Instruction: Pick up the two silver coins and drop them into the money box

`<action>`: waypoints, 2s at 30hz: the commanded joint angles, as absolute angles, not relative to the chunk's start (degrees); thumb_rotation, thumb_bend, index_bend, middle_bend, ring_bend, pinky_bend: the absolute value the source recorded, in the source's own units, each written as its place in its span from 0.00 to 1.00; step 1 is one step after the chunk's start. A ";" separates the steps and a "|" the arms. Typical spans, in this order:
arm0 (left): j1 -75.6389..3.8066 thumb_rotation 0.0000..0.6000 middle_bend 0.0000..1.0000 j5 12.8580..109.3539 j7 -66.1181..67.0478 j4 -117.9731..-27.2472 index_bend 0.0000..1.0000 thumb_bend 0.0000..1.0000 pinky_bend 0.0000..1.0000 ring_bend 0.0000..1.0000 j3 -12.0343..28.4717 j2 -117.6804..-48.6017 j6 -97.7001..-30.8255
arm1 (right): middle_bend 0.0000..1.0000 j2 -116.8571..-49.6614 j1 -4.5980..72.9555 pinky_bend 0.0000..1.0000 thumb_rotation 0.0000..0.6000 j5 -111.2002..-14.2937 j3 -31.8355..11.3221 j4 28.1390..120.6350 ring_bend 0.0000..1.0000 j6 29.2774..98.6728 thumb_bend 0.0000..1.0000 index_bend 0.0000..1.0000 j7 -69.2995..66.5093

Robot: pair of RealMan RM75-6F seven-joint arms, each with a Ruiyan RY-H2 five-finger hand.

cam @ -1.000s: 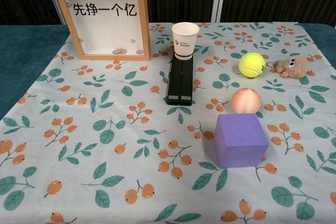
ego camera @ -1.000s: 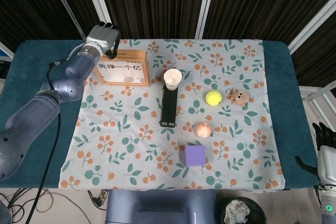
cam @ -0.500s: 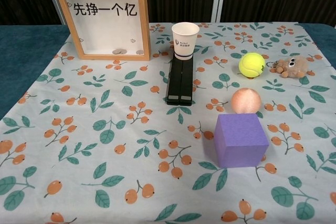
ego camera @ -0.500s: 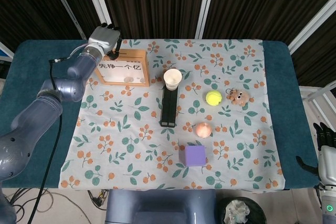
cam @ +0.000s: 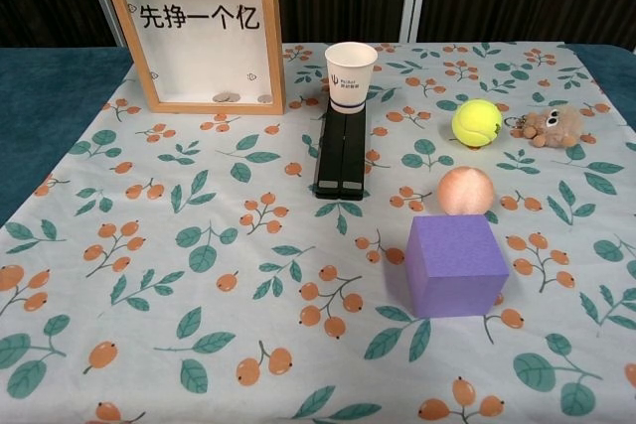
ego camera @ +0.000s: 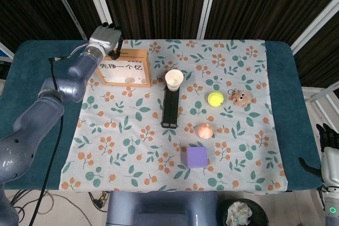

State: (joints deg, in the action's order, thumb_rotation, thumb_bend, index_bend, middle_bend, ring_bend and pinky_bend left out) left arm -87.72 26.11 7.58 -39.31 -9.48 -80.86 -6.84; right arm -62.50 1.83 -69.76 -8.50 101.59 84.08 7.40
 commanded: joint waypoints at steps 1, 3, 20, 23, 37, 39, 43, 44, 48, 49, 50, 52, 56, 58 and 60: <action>-87.88 1.00 0.10 27.21 6.55 -39.22 0.62 0.60 0.00 0.00 -9.51 -80.88 -6.81 | 0.00 -62.50 1.84 0.00 1.00 -69.74 -8.50 101.60 0.00 84.07 0.26 0.02 7.44; -87.94 1.00 0.10 27.87 5.77 -39.29 0.62 0.60 0.00 0.00 -9.56 -80.77 -6.77 | 0.00 -62.48 1.86 0.00 1.00 -69.77 -8.47 101.63 0.00 84.03 0.26 0.02 7.48; -88.47 1.00 0.10 31.71 0.91 -39.90 0.61 0.60 0.00 0.00 -11.16 -80.25 -6.38 | 0.00 -62.44 1.86 0.00 1.00 -69.47 -8.52 101.88 0.00 83.95 0.26 0.02 7.69; -88.60 1.00 0.10 32.40 0.41 -39.88 0.59 0.60 0.00 0.00 -11.38 -80.38 -6.44 | 0.00 -62.42 1.83 0.00 1.00 -69.40 -8.53 101.96 0.00 83.96 0.26 0.02 7.70; -89.36 1.00 0.09 34.70 -2.13 -40.48 0.53 0.60 0.00 0.00 -12.26 -80.28 -6.44 | 0.00 -62.30 1.94 0.00 1.00 -69.26 -8.54 102.12 0.00 83.69 0.26 0.02 7.75; -89.46 1.00 0.09 34.98 -2.51 -40.52 0.52 0.60 0.00 0.00 -12.40 -80.36 -6.48 | 0.00 -62.32 1.97 0.00 1.00 -69.25 -8.57 102.10 0.00 83.70 0.26 0.02 7.78; -89.62 1.00 0.09 35.40 -3.06 -40.51 0.52 0.60 0.00 0.00 -12.61 -80.52 -6.59 | 0.00 -62.32 1.98 0.00 1.00 -69.17 -8.58 102.11 0.00 83.67 0.26 0.02 7.86; -89.67 1.00 0.09 35.55 -3.26 -40.53 0.52 0.60 0.00 0.00 -12.64 -80.55 -6.71 | 0.00 -62.32 2.00 0.00 1.00 -69.12 -8.59 102.13 0.00 83.64 0.26 0.02 7.89; -89.84 1.00 0.09 35.95 -3.68 -40.70 0.52 0.59 0.00 0.00 -12.83 -80.52 -6.78 | 0.00 -62.31 2.04 0.00 1.00 -69.11 -8.60 102.17 0.00 83.60 0.26 0.02 7.92; -89.88 1.00 0.09 36.05 -3.77 -40.74 0.52 0.59 0.00 0.00 -12.91 -80.50 -6.76 | 0.00 -62.31 2.05 0.00 1.00 -69.10 -8.61 102.17 0.00 83.59 0.26 0.02 7.94; -89.92 1.00 0.08 36.12 -3.88 -40.81 0.51 0.59 0.00 0.00 -12.98 -80.46 -6.72 | 0.00 -62.31 2.06 0.00 1.00 -69.10 -8.60 102.17 0.00 83.58 0.26 0.02 7.96; -90.02 1.00 0.08 36.24 -4.13 -40.92 0.51 0.58 0.00 0.00 -13.09 -80.39 -6.64 | 0.00 -62.31 2.08 0.00 1.00 -69.09 -8.61 102.20 0.00 83.54 0.26 0.02 7.94; -90.22 1.00 0.08 36.49 -4.67 -41.06 0.51 0.57 0.00 0.00 -13.25 -80.31 -6.73 | 0.00 -62.34 2.10 0.00 1.00 -69.08 -8.62 102.24 0.00 83.56 0.26 0.02 7.98; -90.32 1.00 0.08 36.64 -4.83 -41.12 0.51 0.55 0.00 0.00 -13.36 -80.30 -6.80 | 0.00 -62.34 2.09 0.00 1.00 -69.06 -8.61 102.24 0.00 83.56 0.26 0.02 8.00; -90.40 1.00 0.08 36.75 -5.00 -41.17 0.51 0.52 0.00 0.00 -13.47 -80.31 -6.82 | 0.00 -62.33 2.09 0.00 1.00 -68.97 -8.60 102.28 0.00 83.51 0.26 0.02 8.00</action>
State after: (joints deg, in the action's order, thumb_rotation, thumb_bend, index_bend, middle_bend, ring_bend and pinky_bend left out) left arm -90.39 36.75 -5.00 -41.16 -13.48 -80.31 -6.82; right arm -62.33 2.09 -68.96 -8.60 102.28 83.50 8.00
